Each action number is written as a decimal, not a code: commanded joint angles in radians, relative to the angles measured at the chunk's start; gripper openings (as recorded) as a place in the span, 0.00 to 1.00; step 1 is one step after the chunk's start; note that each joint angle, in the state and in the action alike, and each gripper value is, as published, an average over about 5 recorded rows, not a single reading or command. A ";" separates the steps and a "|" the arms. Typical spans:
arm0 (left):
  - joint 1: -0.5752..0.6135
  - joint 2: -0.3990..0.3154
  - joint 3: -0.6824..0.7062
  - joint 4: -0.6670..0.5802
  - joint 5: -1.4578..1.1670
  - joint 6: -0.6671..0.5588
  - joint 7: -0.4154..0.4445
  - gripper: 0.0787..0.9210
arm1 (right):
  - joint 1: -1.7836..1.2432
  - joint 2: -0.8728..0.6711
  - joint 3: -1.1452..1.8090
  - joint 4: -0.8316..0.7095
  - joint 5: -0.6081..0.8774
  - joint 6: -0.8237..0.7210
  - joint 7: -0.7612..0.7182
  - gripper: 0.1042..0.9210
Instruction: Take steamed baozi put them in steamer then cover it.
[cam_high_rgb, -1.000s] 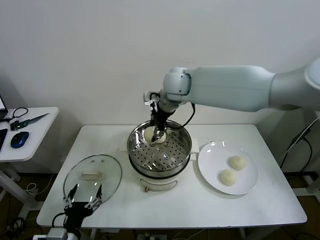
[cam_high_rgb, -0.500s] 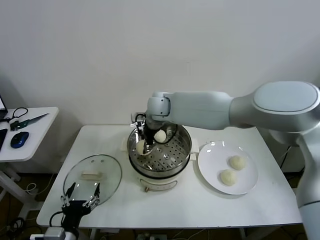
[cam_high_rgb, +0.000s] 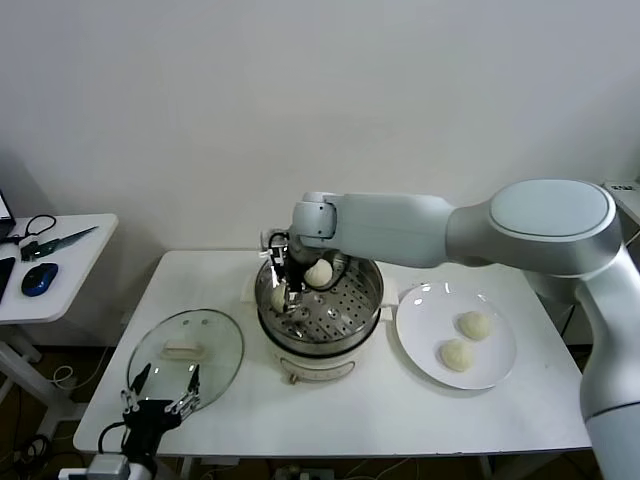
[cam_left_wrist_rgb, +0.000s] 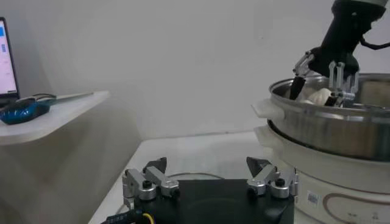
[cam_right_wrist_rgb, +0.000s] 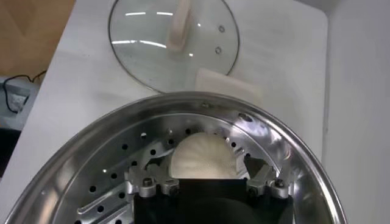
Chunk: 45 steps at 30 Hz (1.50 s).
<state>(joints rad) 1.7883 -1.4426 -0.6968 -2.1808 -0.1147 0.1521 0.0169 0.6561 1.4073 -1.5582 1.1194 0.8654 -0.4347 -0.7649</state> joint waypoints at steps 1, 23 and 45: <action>0.000 0.000 0.001 -0.001 0.001 0.001 0.000 0.88 | 0.219 -0.200 -0.068 0.138 0.014 0.074 -0.100 0.88; -0.018 -0.002 0.016 0.008 0.003 -0.001 0.000 0.88 | -0.068 -0.934 -0.085 0.384 -0.458 0.101 -0.095 0.88; -0.015 -0.018 0.008 0.013 0.011 -0.002 -0.001 0.88 | -0.493 -0.777 0.286 0.139 -0.535 0.090 -0.058 0.88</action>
<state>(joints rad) 1.7741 -1.4606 -0.6912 -2.1686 -0.1038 0.1514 0.0159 0.2935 0.6104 -1.3762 1.3145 0.3658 -0.3434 -0.8285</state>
